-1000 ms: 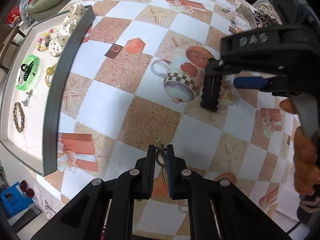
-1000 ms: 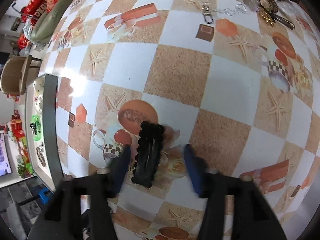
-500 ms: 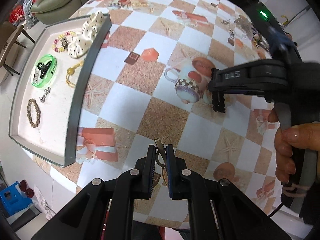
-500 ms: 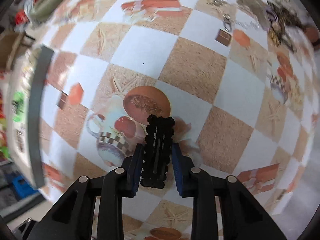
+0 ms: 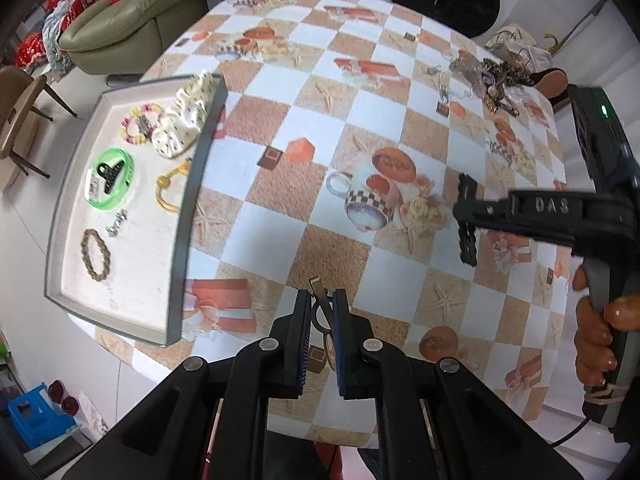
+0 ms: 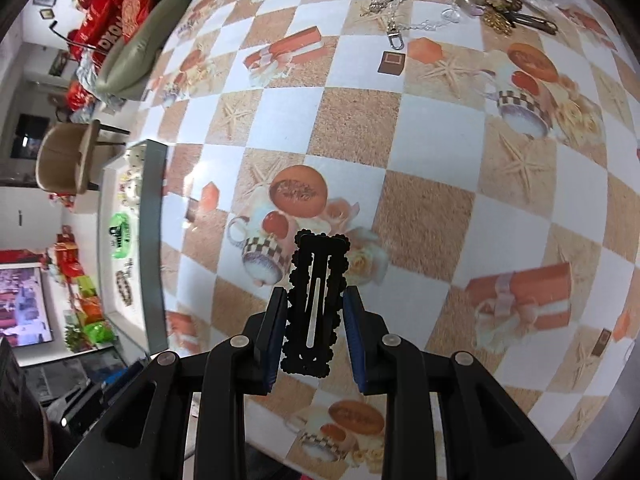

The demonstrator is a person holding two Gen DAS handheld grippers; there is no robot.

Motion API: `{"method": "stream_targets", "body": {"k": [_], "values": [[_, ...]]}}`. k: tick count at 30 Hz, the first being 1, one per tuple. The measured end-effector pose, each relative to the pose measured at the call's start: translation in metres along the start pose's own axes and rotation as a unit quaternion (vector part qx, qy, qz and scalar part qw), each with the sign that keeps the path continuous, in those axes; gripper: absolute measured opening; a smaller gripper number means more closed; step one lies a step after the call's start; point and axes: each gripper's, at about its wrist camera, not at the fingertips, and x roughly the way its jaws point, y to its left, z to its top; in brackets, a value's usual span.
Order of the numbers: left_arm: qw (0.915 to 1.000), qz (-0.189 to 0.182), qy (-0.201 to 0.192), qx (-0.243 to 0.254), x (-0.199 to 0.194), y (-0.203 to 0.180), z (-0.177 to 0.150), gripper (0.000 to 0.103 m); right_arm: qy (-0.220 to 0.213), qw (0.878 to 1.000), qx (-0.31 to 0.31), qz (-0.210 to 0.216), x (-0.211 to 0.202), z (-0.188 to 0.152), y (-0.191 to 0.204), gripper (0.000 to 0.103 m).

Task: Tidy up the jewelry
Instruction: 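Carry the black hair clip and gold piece over the tray with both tools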

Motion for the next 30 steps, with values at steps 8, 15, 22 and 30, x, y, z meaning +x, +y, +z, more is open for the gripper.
{"method": "stream_targets", "body": {"k": [8,15,22,30], "values": [[0.9998,-0.004,-0.02,0.001,-0.022,0.029,0.009,0.015,-0.016,0.999,-0.004,0.035,-0.005,-0.007,0.035,0.031],[0.9995,-0.019,-0.023,0.012,-0.031,0.084,0.018,0.015,-0.037,0.998,-0.001,0.049,-0.003,-0.008,0.082,0.031],[0.9995,-0.024,-0.02,0.01,-0.032,0.154,0.02,0.015,-0.042,0.998,-0.008,0.05,0.019,-0.012,0.149,0.031],[0.9997,-0.014,-0.01,-0.018,-0.018,0.226,0.01,0.015,-0.015,0.997,-0.058,0.045,0.059,-0.017,0.227,0.031]]}}
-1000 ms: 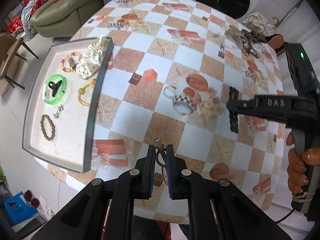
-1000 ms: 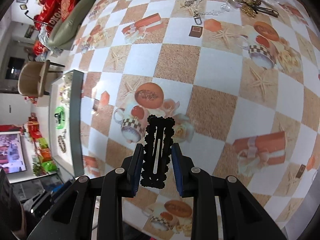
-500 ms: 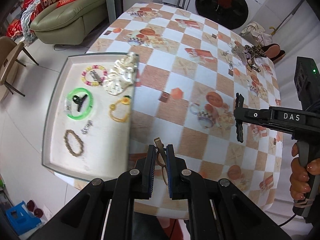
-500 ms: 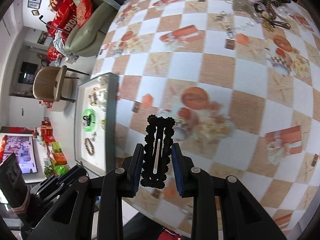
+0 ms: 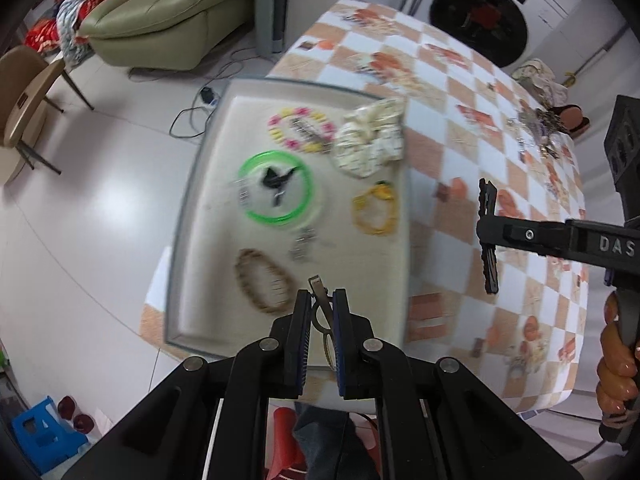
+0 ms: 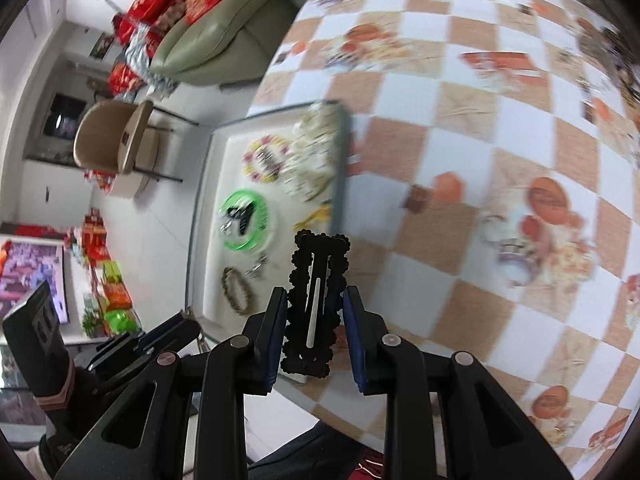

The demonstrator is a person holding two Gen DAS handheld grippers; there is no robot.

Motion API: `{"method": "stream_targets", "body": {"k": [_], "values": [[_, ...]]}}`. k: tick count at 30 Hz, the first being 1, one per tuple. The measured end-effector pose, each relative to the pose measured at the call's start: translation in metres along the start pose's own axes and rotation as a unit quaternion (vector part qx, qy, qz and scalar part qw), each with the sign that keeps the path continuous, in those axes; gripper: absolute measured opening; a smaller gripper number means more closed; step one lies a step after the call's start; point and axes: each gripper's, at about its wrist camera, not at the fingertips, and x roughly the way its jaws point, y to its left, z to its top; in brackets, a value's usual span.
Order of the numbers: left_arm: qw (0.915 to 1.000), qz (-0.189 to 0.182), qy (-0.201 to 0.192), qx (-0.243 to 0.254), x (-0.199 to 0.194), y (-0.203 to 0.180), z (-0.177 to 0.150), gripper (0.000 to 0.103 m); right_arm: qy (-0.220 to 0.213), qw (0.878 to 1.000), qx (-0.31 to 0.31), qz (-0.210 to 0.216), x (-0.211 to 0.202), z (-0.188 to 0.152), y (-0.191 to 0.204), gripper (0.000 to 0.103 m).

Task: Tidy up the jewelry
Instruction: 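Carry the black hair clip and gold piece over the tray with both tools, then open the right tool beside the yellow hair tie while the left tool releases its piece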

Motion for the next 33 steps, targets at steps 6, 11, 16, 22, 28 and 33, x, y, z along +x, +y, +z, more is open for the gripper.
{"method": "stream_targets", "body": {"k": [6,11,16,22,28,33], "values": [[0.9998,0.015,0.016,-0.003,0.024,0.03,-0.004,0.015,0.041,0.998,-0.038,-0.016,0.046,-0.003,0.04,0.031],[0.9994,0.019,0.026,-0.008,0.044,0.039,-0.004,0.015,0.071,0.995,-0.057,-0.042,0.081,-0.003,0.054,0.031],[0.9992,0.02,0.035,-0.008,0.06,0.04,-0.001,0.015,0.089,0.992,-0.064,-0.067,0.104,0.0,0.055,0.031],[0.9988,0.023,0.042,-0.006,0.073,0.04,0.002,0.015,0.101,0.989,-0.069,-0.085,0.121,0.005,0.054,0.031],[0.9981,0.03,0.053,-0.005,0.086,0.039,0.004,0.015,0.114,0.986,-0.069,-0.1,0.139,0.009,0.054,0.031],[0.998,0.033,0.054,-0.005,0.093,0.036,0.005,0.015,0.12,0.985,-0.067,-0.104,0.148,0.01,0.051,0.031]]}}
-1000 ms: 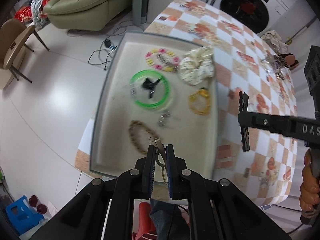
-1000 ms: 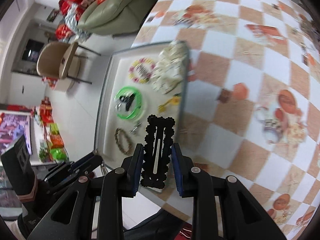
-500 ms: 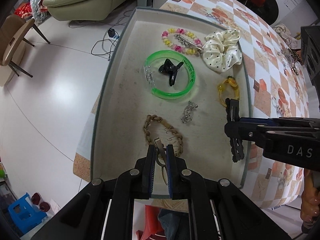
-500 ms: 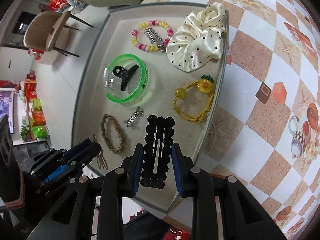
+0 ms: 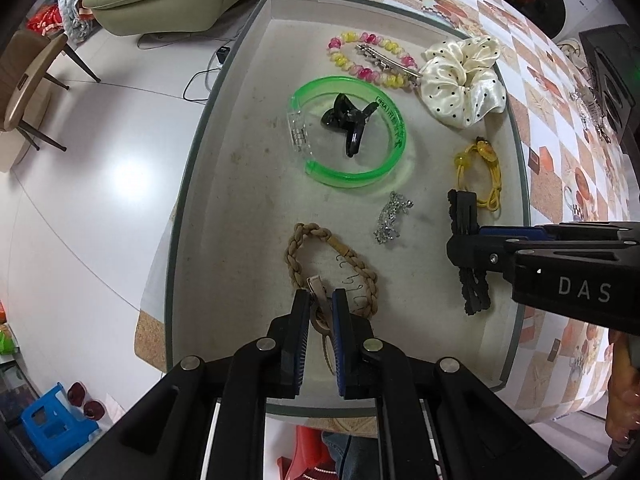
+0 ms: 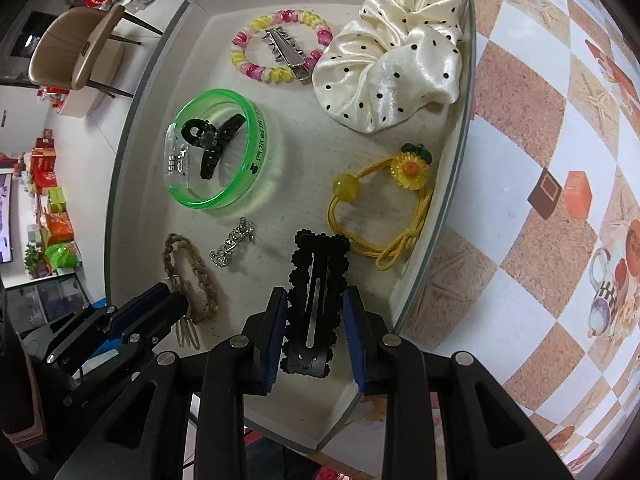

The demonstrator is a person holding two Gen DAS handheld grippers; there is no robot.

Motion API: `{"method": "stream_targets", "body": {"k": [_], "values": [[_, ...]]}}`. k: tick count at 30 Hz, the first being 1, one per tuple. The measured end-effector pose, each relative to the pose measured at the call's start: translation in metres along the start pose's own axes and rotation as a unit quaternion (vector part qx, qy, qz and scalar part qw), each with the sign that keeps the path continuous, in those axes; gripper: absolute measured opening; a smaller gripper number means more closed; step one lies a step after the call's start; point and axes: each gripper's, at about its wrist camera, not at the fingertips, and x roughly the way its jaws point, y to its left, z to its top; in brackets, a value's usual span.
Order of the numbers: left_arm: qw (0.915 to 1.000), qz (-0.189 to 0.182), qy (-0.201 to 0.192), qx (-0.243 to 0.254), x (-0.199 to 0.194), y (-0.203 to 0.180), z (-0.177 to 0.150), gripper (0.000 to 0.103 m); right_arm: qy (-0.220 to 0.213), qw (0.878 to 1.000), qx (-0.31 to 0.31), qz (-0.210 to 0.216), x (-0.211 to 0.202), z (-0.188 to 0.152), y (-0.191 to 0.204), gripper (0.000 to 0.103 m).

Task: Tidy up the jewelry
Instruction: 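Open the right tool beside the yellow hair tie while the left tool releases its piece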

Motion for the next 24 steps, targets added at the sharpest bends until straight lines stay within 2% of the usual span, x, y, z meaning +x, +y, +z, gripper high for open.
{"method": "stream_targets", "body": {"k": [12,24], "values": [[0.9998,0.02,0.004,0.007,0.002,-0.007,0.004,0.015,0.003,1.0,0.002,0.011,-0.005,0.005,-0.004,0.033],[0.9996,0.027,0.003,0.0,-0.009,-0.009,0.004,0.015,-0.024,0.999,0.006,0.029,-0.042,0.005,-0.01,0.05]]}}
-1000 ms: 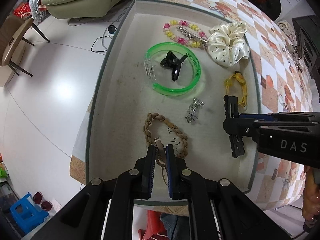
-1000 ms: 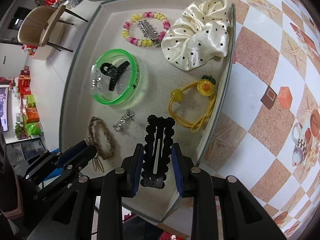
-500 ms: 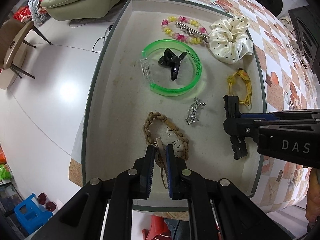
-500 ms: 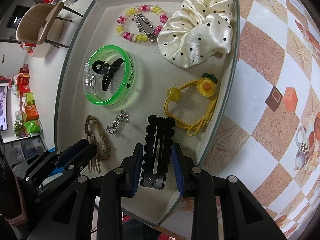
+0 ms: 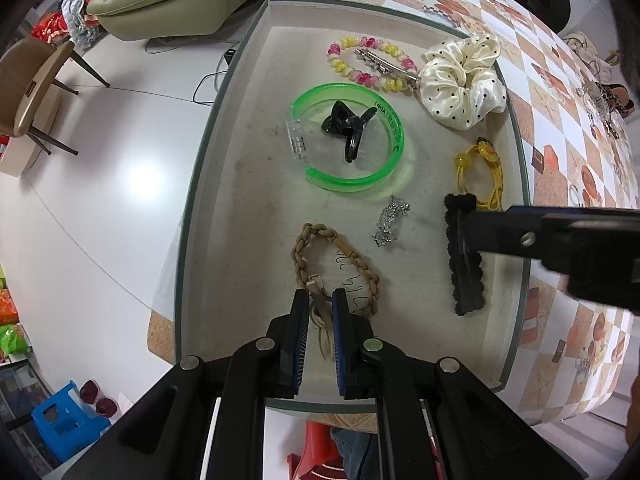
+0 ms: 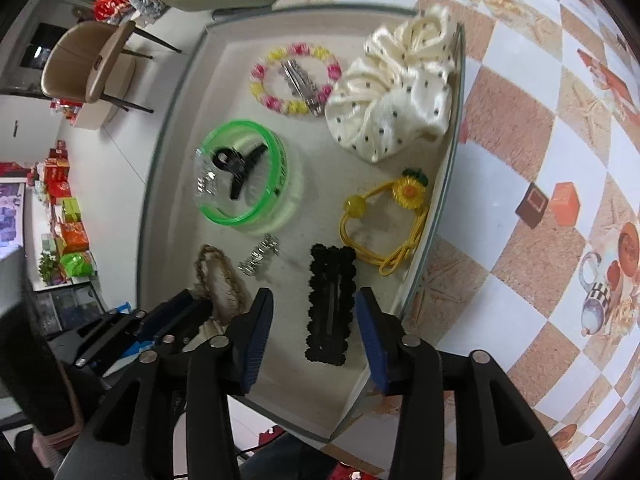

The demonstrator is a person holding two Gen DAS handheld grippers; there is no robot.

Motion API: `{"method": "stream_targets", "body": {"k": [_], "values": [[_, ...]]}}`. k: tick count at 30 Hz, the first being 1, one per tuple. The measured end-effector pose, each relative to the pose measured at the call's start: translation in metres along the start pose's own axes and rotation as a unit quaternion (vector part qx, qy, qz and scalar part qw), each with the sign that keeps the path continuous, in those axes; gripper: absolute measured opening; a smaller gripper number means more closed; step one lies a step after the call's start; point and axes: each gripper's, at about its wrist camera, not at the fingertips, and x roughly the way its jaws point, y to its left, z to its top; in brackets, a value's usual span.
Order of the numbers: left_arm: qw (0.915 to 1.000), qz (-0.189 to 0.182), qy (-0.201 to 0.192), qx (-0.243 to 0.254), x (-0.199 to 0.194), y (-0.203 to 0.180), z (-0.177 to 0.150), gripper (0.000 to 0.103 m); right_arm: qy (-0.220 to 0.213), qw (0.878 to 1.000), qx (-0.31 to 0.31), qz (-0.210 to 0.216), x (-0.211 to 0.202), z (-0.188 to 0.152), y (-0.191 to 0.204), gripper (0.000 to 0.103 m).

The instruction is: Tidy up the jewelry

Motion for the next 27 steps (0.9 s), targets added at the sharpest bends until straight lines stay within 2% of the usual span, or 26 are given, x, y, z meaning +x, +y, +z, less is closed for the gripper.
{"method": "stream_targets", "body": {"k": [10,12,13,14,20,22,24,26,27], "values": [[0.9999,-0.01,-0.009,-0.005,-0.015,-0.005,0.0,0.016,-0.052,0.999,0.012,-0.001,-0.053,-0.005,-0.015,0.055],[0.9999,-0.009,-0.012,-0.005,-0.019,-0.001,-0.001,0.066,-0.057,0.998,0.018,-0.005,-0.06,-0.008,-0.021,0.055],[0.9998,0.002,-0.018,-0.01,-0.023,-0.001,-0.001,0.103,-0.058,0.998,0.021,-0.006,-0.063,-0.01,-0.025,0.055],[0.9994,0.013,-0.029,-0.013,-0.029,-0.002,-0.004,0.103,-0.059,0.998,0.023,-0.008,-0.066,-0.013,-0.029,0.055],[0.9991,0.003,-0.04,-0.014,-0.047,-0.011,-0.02,0.103,-0.059,0.997,0.035,-0.02,-0.077,-0.023,-0.038,0.055],[0.9988,0.018,-0.044,-0.012,-0.052,-0.014,-0.026,0.103,-0.056,0.997,0.032,-0.03,-0.077,-0.026,-0.038,0.063],[0.9987,0.023,-0.044,-0.011,-0.058,-0.015,-0.027,0.103,-0.055,0.997,0.025,-0.038,-0.079,-0.029,-0.036,0.063],[0.998,0.034,-0.052,-0.011,-0.065,-0.015,-0.026,0.103,-0.052,0.997,0.011,-0.052,-0.082,-0.032,-0.032,0.067],[0.9977,0.037,-0.056,-0.01,-0.07,-0.012,-0.021,0.103,-0.051,0.997,0.007,-0.057,-0.084,-0.032,-0.03,0.078]]}}
